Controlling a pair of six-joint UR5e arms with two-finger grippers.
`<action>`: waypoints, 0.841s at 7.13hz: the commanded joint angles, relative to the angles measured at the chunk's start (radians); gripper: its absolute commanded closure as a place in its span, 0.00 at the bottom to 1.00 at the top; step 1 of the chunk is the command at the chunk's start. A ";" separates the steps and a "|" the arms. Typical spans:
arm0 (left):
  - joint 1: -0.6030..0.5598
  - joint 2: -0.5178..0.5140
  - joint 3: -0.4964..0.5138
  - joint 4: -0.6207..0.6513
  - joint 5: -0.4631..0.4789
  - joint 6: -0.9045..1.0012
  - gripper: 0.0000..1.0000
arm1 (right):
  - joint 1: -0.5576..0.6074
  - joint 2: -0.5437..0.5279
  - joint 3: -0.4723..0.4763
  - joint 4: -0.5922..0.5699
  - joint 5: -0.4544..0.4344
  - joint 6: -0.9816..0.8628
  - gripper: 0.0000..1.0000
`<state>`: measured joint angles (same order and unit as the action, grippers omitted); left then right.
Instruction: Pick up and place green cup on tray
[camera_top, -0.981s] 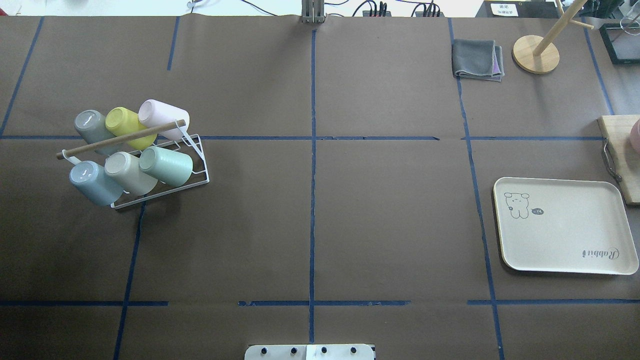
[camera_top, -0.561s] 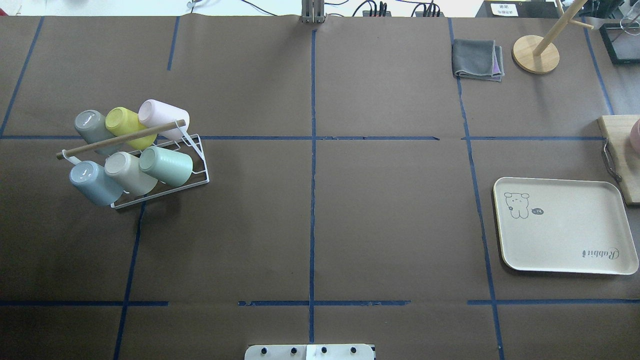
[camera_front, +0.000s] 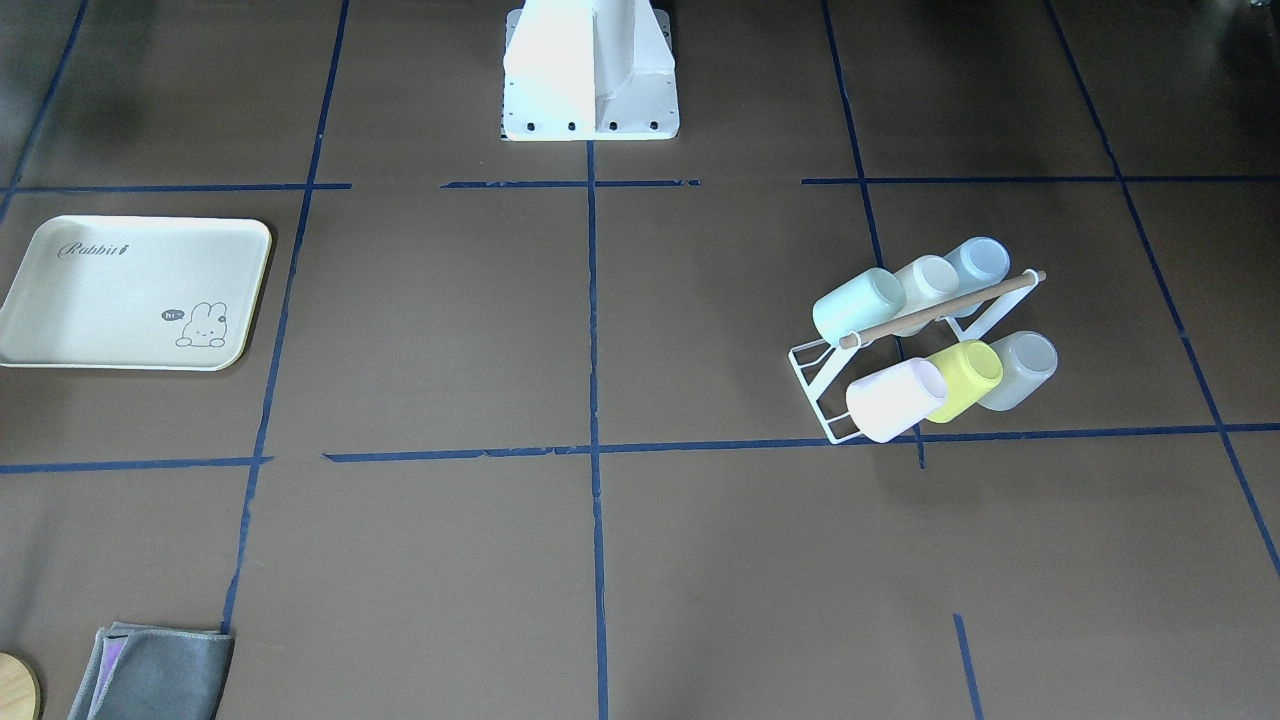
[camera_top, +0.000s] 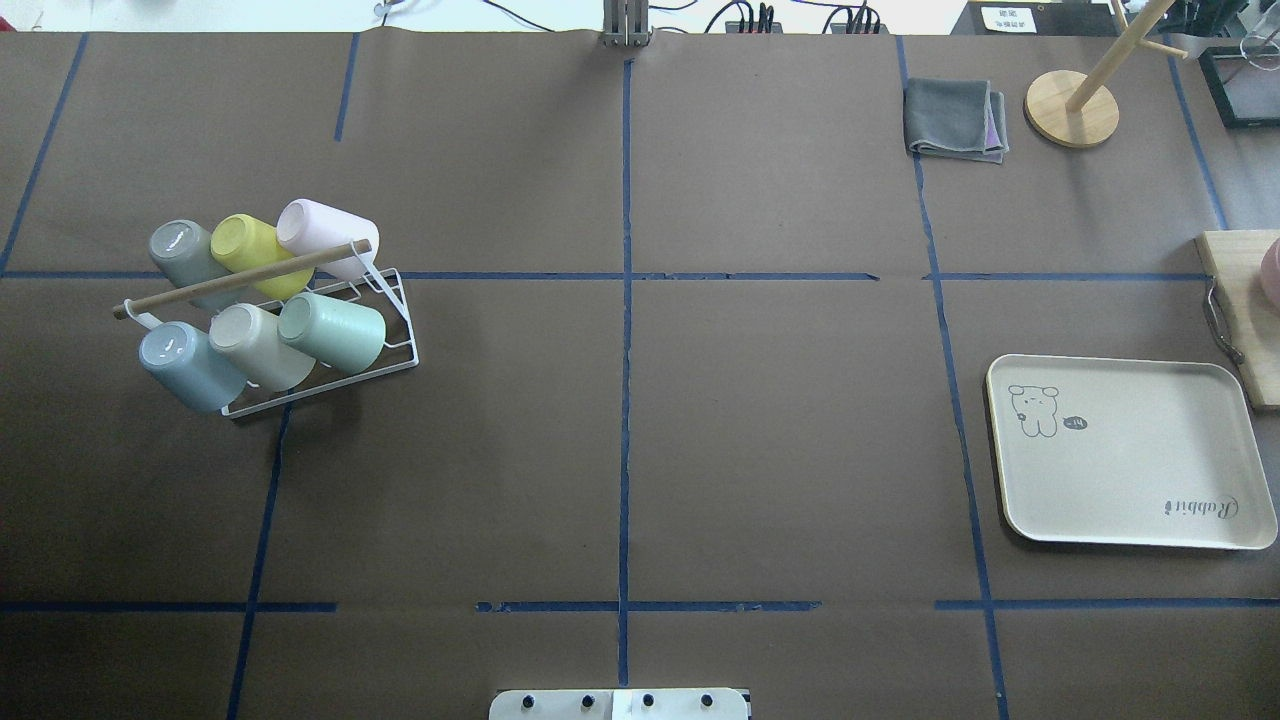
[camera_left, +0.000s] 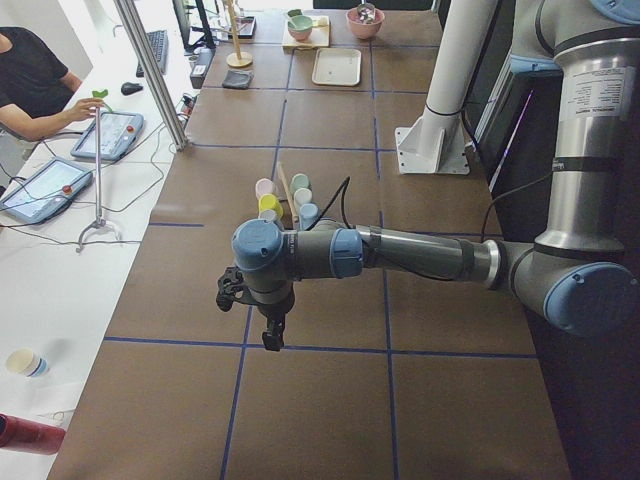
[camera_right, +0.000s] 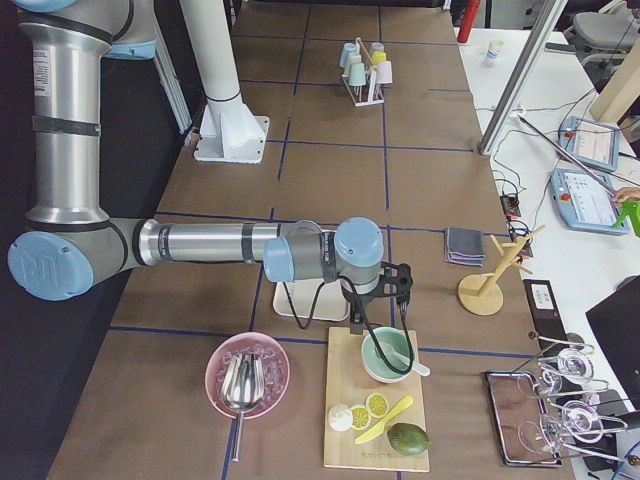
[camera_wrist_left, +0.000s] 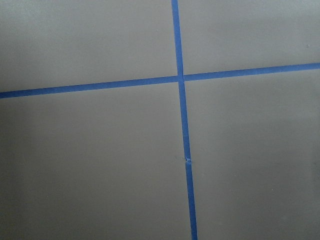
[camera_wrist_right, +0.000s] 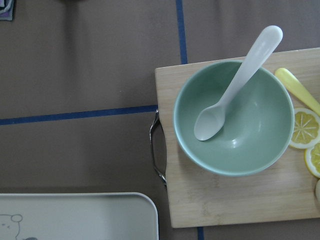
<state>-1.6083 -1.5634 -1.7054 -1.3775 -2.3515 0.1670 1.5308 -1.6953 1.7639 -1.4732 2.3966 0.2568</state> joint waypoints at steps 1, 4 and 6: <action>0.001 0.002 -0.013 0.000 0.001 -0.001 0.00 | -0.072 -0.145 0.062 0.134 -0.002 0.088 0.00; -0.001 0.003 -0.037 0.006 0.001 -0.003 0.00 | -0.214 -0.185 -0.088 0.510 -0.069 0.360 0.00; -0.001 0.005 -0.040 0.006 0.001 -0.003 0.00 | -0.331 -0.190 -0.125 0.675 -0.088 0.547 0.00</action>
<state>-1.6091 -1.5590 -1.7434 -1.3717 -2.3500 0.1643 1.2652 -1.8814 1.6703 -0.8876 2.3245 0.7163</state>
